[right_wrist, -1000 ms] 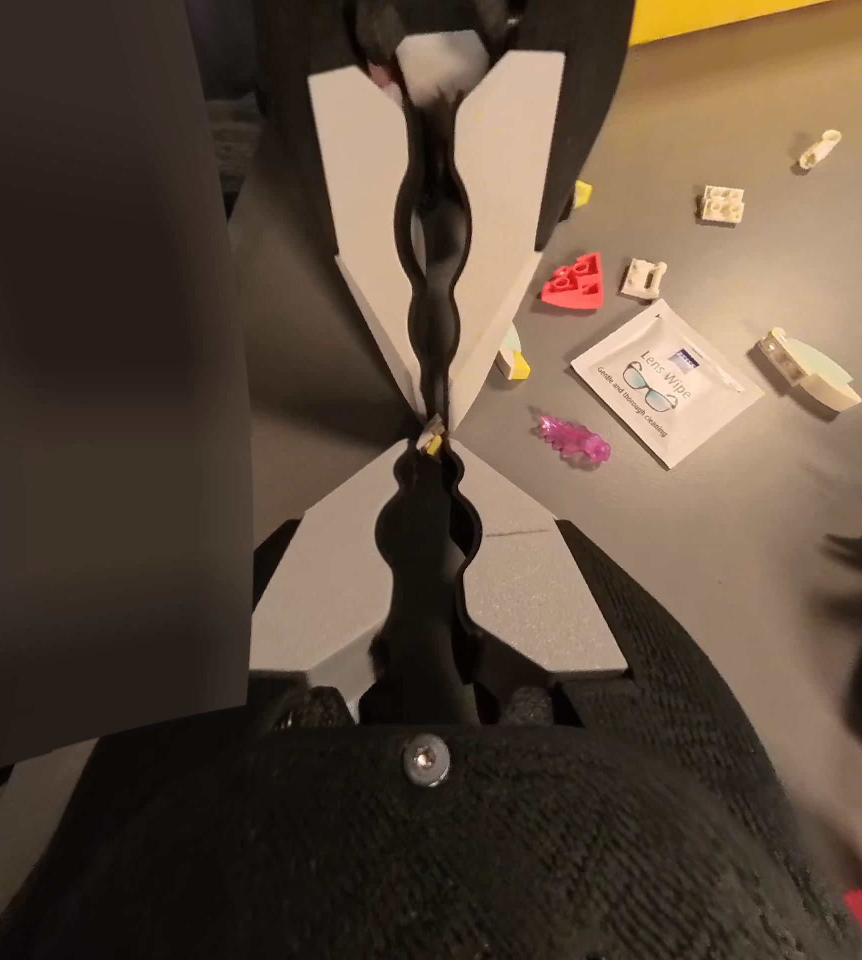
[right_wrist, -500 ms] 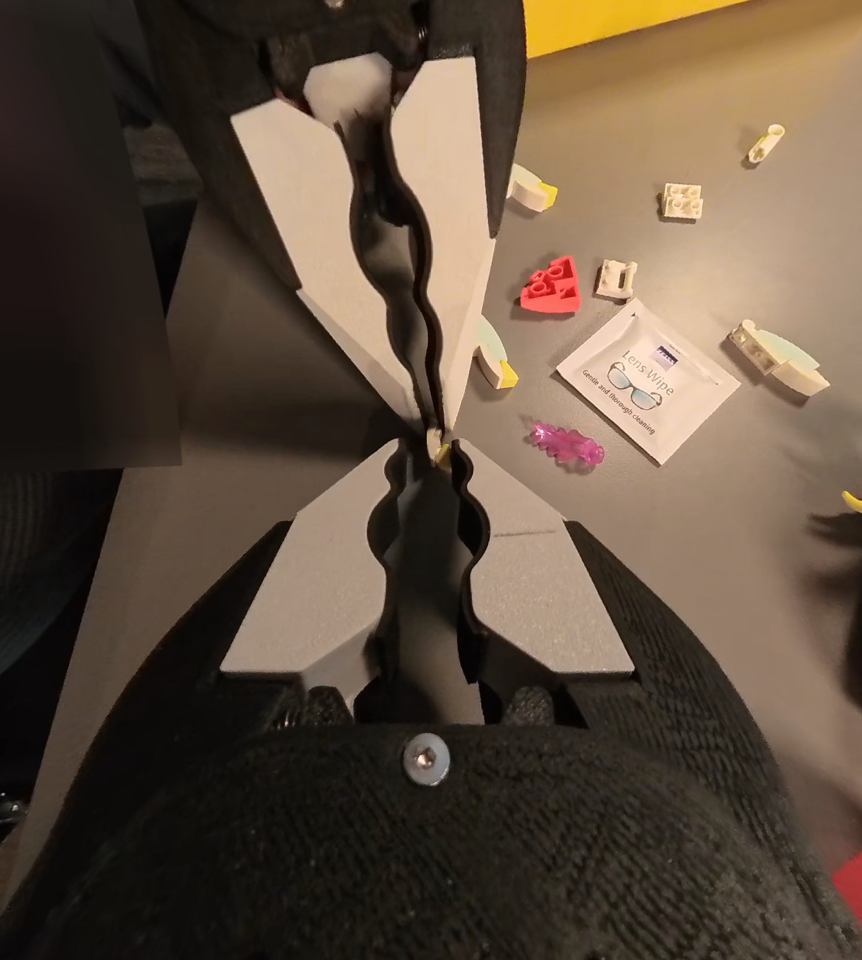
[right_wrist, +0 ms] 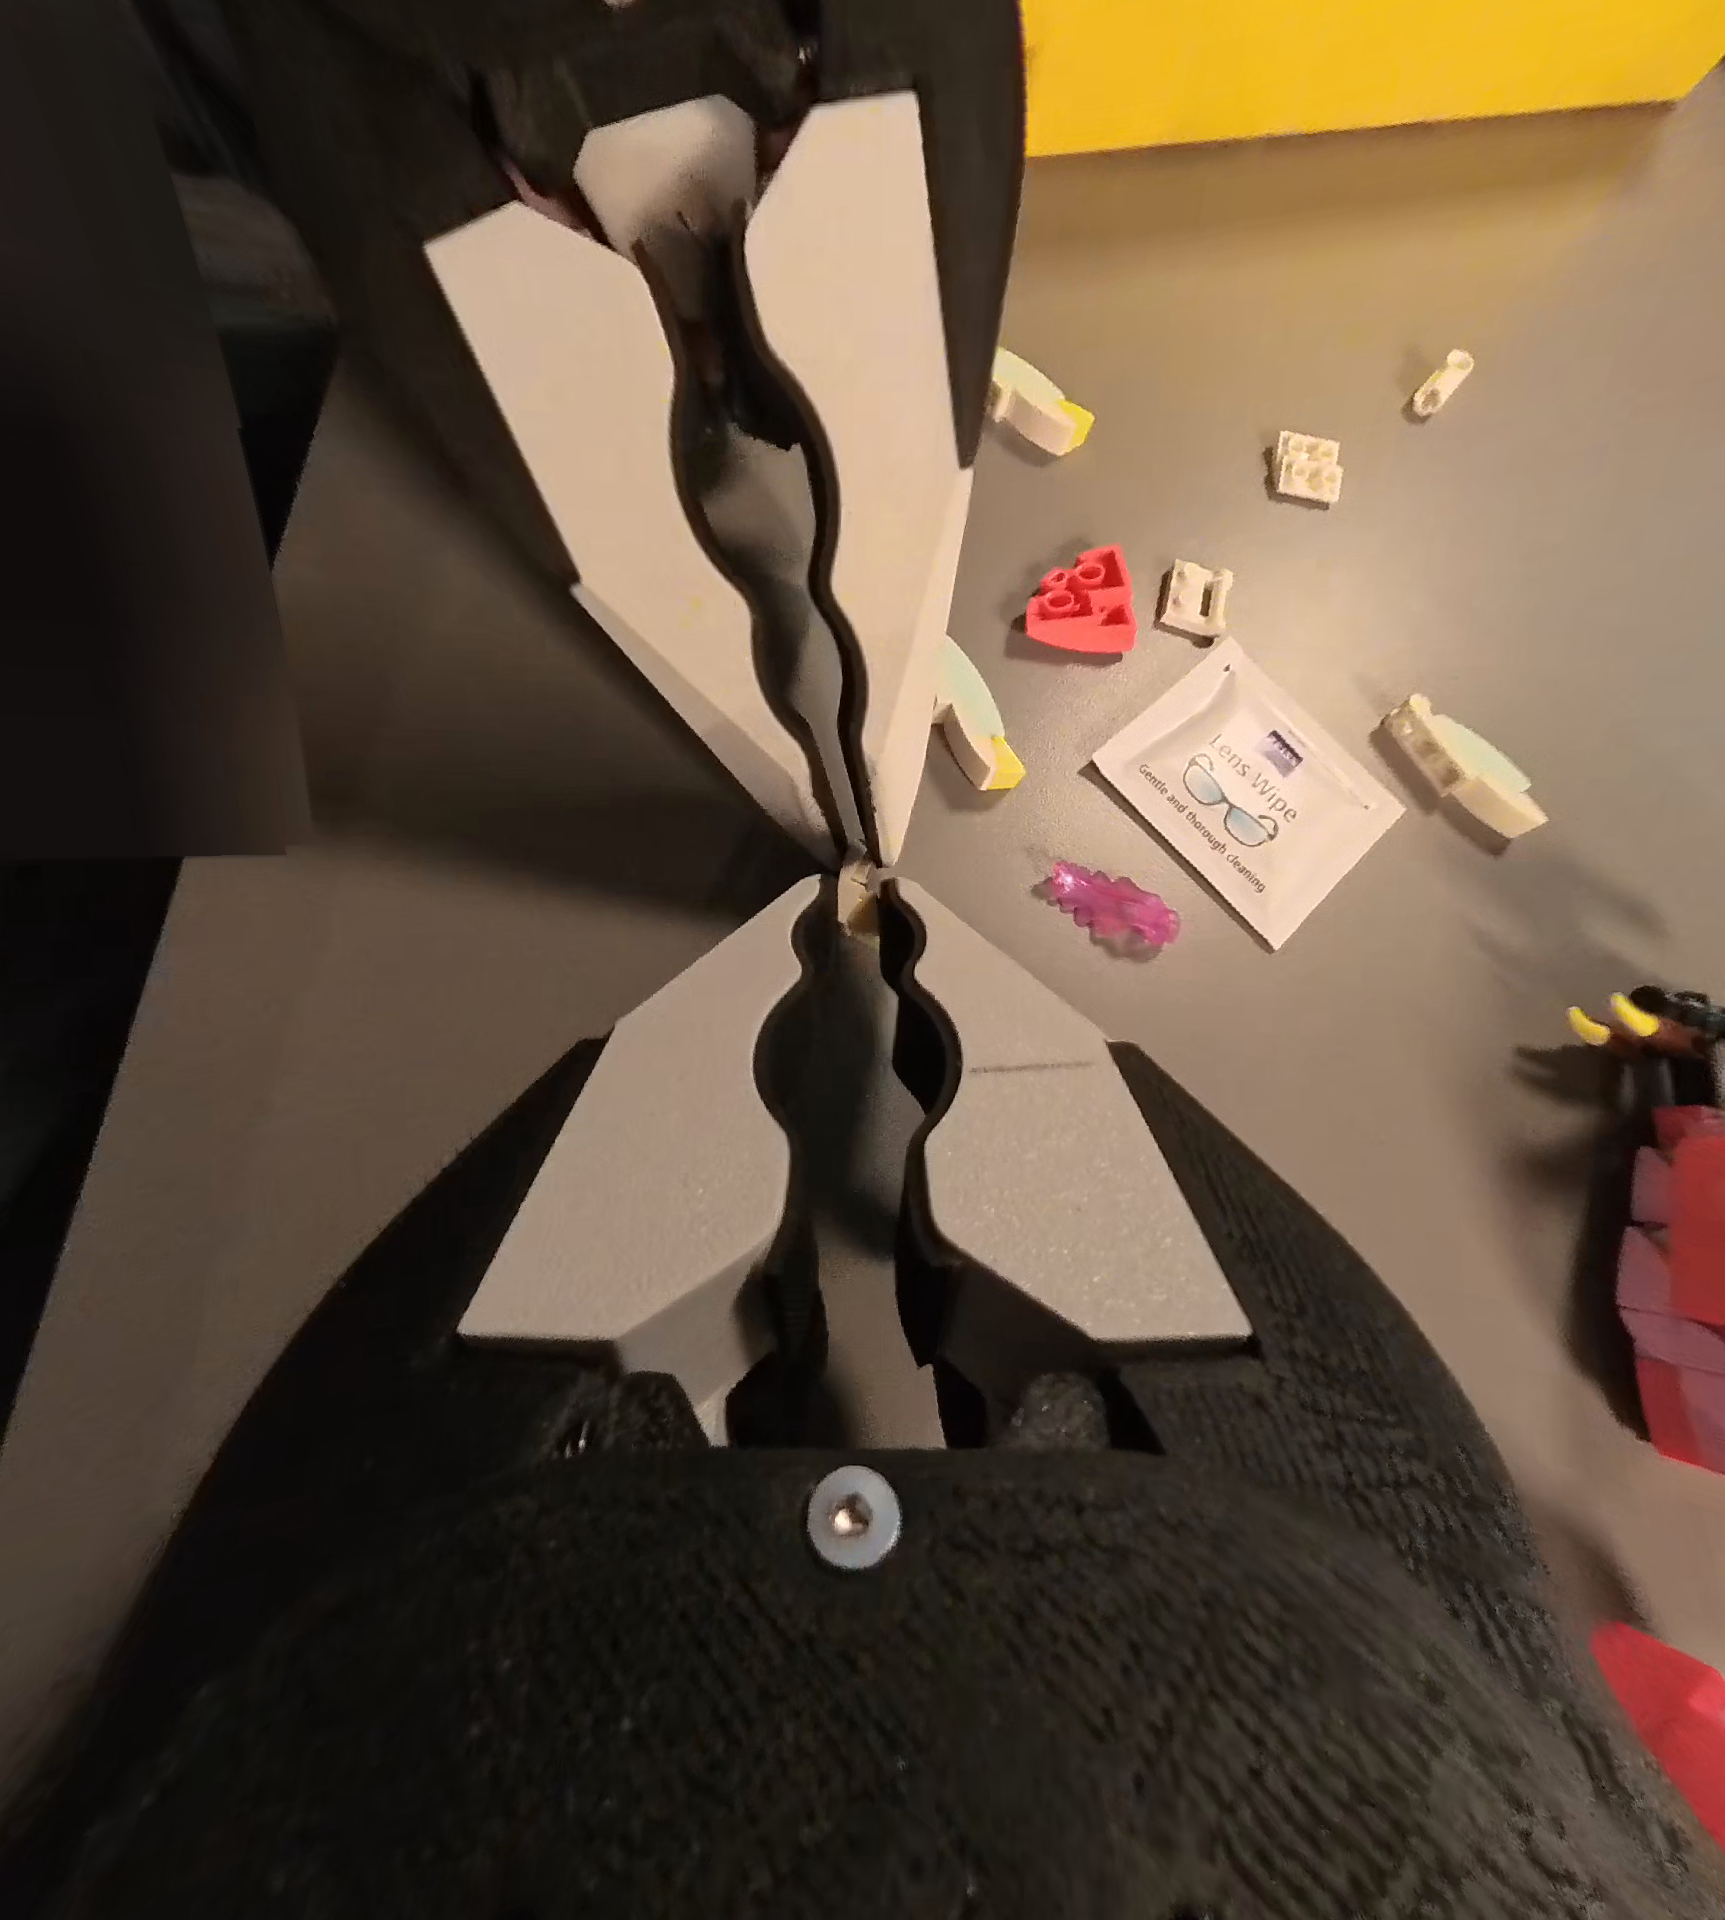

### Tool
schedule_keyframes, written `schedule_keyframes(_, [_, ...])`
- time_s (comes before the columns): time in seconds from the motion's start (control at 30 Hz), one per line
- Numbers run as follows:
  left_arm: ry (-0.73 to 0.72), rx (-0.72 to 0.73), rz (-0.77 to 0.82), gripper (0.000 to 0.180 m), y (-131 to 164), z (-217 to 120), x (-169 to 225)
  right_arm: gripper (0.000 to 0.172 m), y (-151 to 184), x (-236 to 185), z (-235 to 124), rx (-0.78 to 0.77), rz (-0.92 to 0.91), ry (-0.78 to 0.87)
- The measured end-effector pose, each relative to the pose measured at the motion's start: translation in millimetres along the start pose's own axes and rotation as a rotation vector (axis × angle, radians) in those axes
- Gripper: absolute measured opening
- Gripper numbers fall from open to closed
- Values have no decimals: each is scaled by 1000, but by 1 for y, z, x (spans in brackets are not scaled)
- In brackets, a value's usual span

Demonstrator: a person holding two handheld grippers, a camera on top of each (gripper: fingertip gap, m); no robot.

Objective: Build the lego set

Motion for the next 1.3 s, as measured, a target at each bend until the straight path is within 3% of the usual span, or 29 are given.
schedule_keyframes(0.3, [-125, 66, 44, 2, -1, -8, 2, 5, -6, -3, -3, 43, -69, 90])
schedule_keyframes(0.63, [-164, 78, 67, 2, 0, -9, 2, 6, -7, -1, -3, 76, -111, 100])
schedule_keyframes(0.83, [-177, 75, 60, 2, 0, -9, 1, 22, -8, -1, -5, 90, -157, 162])
schedule_keyframes(0.93, [-188, 82, 56, 2, 0, -9, 0, 19, -6, -1, -4, 58, -193, 188])
schedule_keyframes(1.0, [-194, 91, 45, 2, -1, -10, -1, 8, -6, -2, -4, 46, -217, 203])
schedule_keyframes(1.3, [-176, 90, 68, 2, 0, -11, 2, 5, -7, -11, -1, -60, -392, 238])
Point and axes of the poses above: each gripper's, where its closed fingertips meet, z out along the fingers, y out of its underside, x = y × z across the jaws, the point moved 9 cm from there along -z, back along the fingers, and after that the axes turned 9 degrees about -y, right-handed, at the moved point
